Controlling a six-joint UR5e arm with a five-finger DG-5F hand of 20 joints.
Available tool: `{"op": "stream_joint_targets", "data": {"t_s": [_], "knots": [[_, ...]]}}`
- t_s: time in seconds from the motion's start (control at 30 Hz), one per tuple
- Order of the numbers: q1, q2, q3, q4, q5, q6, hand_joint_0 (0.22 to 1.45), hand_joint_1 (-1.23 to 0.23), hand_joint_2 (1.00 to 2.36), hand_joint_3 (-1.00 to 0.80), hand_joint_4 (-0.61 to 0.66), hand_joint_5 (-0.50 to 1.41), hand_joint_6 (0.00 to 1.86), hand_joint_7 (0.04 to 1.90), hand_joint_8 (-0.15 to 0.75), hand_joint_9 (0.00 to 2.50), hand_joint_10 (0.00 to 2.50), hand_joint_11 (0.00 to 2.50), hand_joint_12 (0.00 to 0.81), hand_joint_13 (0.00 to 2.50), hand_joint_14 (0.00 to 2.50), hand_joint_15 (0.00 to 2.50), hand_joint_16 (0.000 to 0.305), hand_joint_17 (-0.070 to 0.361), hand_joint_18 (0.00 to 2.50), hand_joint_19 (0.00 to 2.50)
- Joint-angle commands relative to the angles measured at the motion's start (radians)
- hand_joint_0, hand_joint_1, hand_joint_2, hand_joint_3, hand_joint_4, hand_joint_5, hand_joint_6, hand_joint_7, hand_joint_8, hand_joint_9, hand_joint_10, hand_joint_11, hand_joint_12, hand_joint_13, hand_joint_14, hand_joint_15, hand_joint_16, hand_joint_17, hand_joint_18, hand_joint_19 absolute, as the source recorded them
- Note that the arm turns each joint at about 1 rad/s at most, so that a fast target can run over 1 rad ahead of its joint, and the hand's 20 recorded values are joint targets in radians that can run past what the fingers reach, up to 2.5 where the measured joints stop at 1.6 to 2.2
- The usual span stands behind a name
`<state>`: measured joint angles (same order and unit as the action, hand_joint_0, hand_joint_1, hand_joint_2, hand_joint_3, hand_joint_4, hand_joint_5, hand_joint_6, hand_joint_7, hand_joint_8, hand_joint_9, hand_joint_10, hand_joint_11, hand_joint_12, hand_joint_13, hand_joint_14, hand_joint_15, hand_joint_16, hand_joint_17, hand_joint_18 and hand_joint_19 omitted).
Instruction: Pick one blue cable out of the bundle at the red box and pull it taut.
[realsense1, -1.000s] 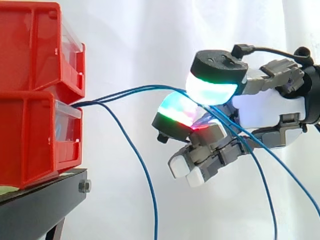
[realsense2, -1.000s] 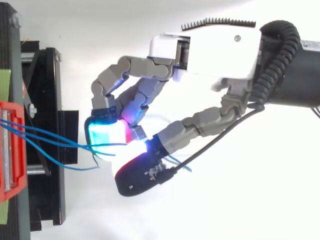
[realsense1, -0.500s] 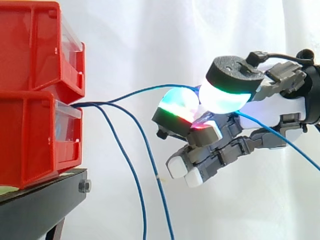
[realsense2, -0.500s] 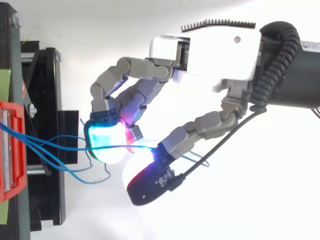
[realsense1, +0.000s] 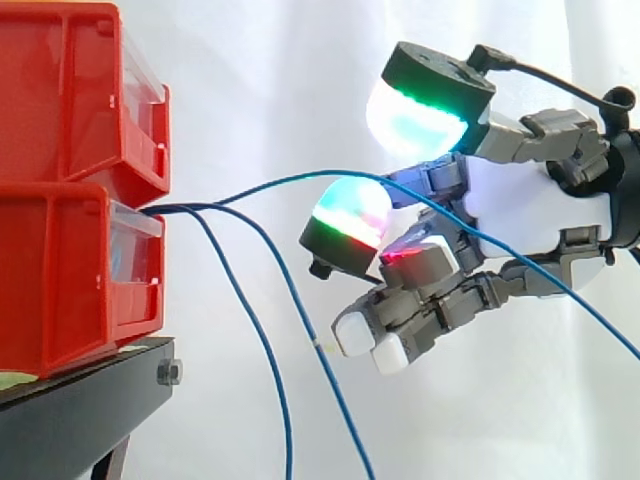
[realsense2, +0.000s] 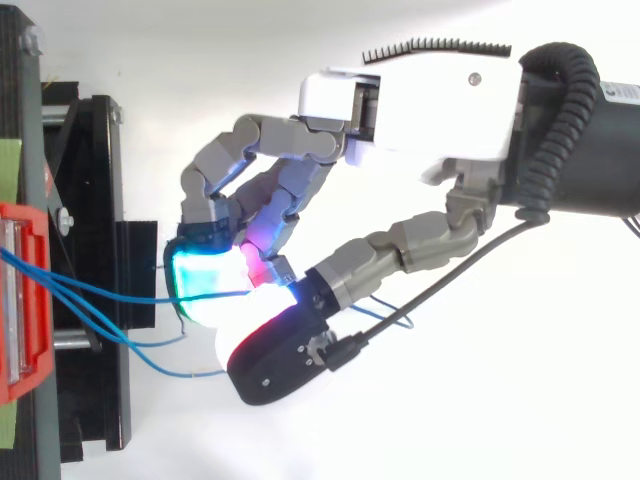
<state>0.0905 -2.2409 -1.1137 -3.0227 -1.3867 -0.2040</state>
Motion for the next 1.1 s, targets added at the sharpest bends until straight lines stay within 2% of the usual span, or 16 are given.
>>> {"op": "stream_joint_targets", "data": {"t_s": [0.0,0.2,0.8,1.07], "knots": [[0.0,0.0,0.0,0.001,0.0,0.0,0.5,-0.65,1.0,-0.5,0.08,-0.12,0.84,0.97,0.345,1.11,0.01,1.24,0.389,0.65,0.02,0.45,0.058,0.13,0.56,0.4],[0.0,0.0,0.0,-0.001,0.0,0.0,0.58,-0.68,1.01,-0.39,0.05,-0.11,0.85,1.03,0.325,1.14,0.01,1.27,0.372,0.67,0.02,0.46,0.053,0.119,0.55,0.42],[0.002,0.0,0.0,-0.001,0.0,0.0,0.6,-0.85,1.02,-0.1,0.08,-0.1,0.88,1.09,0.348,1.21,0.01,1.32,0.38,0.75,0.02,0.47,0.055,0.123,0.66,0.38],[0.005,0.0,0.0,-0.002,0.006,0.0,0.61,-0.87,1.02,-0.07,0.08,-0.09,0.89,1.1,0.338,1.35,0.01,1.46,0.373,0.78,0.02,0.49,0.054,0.121,0.66,0.37]]}}
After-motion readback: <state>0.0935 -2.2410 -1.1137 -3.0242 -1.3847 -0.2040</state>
